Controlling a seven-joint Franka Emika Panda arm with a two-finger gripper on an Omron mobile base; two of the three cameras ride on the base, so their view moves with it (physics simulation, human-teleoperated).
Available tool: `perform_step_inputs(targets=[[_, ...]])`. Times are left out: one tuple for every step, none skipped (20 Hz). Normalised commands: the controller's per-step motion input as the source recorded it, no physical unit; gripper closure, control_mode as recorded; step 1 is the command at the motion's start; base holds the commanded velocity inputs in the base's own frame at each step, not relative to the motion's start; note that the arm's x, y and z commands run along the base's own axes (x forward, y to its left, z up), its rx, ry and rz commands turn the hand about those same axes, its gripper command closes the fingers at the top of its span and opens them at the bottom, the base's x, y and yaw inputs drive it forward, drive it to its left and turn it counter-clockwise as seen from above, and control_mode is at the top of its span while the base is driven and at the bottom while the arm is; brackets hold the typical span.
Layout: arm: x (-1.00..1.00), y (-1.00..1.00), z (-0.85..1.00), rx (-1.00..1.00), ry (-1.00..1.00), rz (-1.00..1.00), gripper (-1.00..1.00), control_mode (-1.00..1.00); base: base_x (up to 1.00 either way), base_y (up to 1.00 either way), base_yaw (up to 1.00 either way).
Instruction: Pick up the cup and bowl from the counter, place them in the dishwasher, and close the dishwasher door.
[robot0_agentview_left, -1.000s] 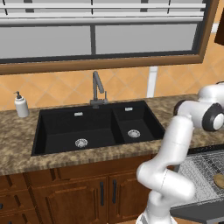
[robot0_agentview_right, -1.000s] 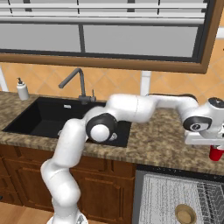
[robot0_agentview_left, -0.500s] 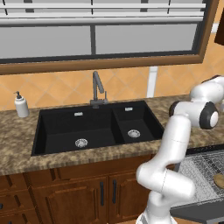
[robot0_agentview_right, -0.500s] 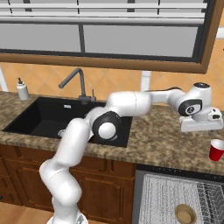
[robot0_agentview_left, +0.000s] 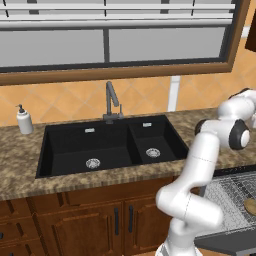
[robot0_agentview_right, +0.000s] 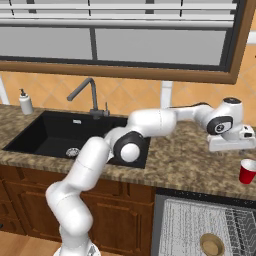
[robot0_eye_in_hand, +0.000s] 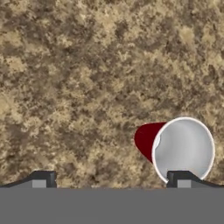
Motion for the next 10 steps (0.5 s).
perform_step_inputs(targets=[[0.26,-0.27,-0.11,0.08,0.0,-0.03,-1.0,-1.0,0.0,0.0,0.0],[0.17,-0.31,-0.09,0.09,0.0,-0.03,-1.0,-1.0,0.0,0.0,0.0],[0.14,-0.36,-0.09,0.11,0.0,-0.03,-1.0,-1.0,0.0,0.0,0.0],[0.1,-0.39,-0.14,0.11,0.0,-0.02,-1.0,-1.0,0.0,0.0,0.0],[0.1,-0.39,-0.21,0.11,0.0,-0.01,-1.0,-1.0,0.0,0.0,0.0],[0.11,-0.36,-0.26,0.11,0.0,-0.01,-1.0,-1.0,0.0,0.0,0.0],[0.14,-0.35,-0.26,0.1,-0.01,-0.02,-1.0,-1.0,0.0,0.0,0.0],[0.16,-0.35,-0.22,0.09,-0.02,-0.02,-1.0,-1.0,0.0,0.0,0.0],[0.18,-0.39,-0.18,0.08,-0.03,-0.02,-1.0,-1.0,0.0,0.0,0.0],[0.19,-0.39,-0.07,0.05,-0.02,-0.02,-1.0,-1.0,0.0,0.0,0.0]])
